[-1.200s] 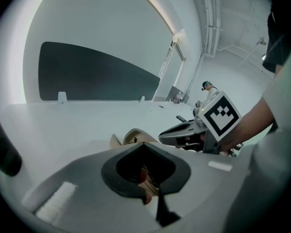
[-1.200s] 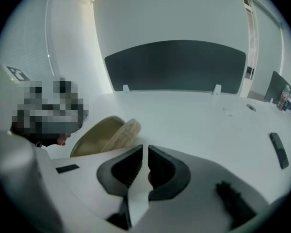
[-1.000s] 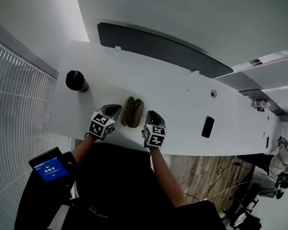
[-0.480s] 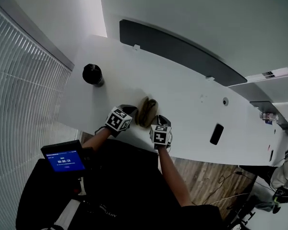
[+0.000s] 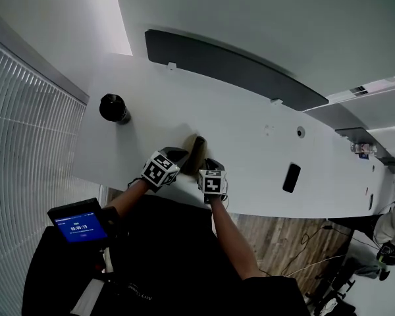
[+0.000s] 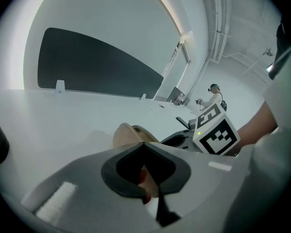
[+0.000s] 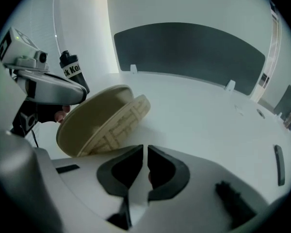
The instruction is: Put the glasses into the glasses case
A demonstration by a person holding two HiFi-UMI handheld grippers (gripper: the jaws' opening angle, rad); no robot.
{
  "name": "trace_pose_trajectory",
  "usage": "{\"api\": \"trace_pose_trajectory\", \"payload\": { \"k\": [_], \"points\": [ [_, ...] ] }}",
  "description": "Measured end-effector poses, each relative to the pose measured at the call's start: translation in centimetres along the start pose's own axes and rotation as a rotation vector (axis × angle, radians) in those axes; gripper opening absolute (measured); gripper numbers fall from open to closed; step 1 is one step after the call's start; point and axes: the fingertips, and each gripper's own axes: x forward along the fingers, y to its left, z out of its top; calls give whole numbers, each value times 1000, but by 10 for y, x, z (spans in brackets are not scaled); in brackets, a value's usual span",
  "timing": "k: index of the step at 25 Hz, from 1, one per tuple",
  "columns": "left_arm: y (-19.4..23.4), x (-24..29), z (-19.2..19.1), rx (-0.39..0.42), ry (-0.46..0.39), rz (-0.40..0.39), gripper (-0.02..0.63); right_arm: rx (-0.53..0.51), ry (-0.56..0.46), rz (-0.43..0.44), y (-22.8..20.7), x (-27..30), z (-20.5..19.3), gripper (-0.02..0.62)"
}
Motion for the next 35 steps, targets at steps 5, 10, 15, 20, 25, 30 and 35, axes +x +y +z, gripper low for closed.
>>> {"api": "trace_pose_trajectory", "payload": {
  "k": [5,10,15,20,25,30,35],
  "points": [
    [-17,10,3,52,42,-39,6,13,16,-11,-1,-1,-9,35],
    [-49,25,8,156,125,-103,6,160,-6,-58,-23,-18,-25,35],
    [-54,46,0,179,168,-127,6,334,-116,-93,-55,-35,-40,35],
    [-59,56,-4,170,206,-124,6,368,-168,-91,-61,-53,-43,37],
    [-59,73,-10,154,275,-126,6,340,-191,-75,-58,-58,-38,35],
    [-64,63,-4,171,234,-143,6,325,-275,6,-44,-73,-15,37],
    [-54,21,14,131,59,-153,6,249,-388,144,-11,-93,20,9]
  ]
}}
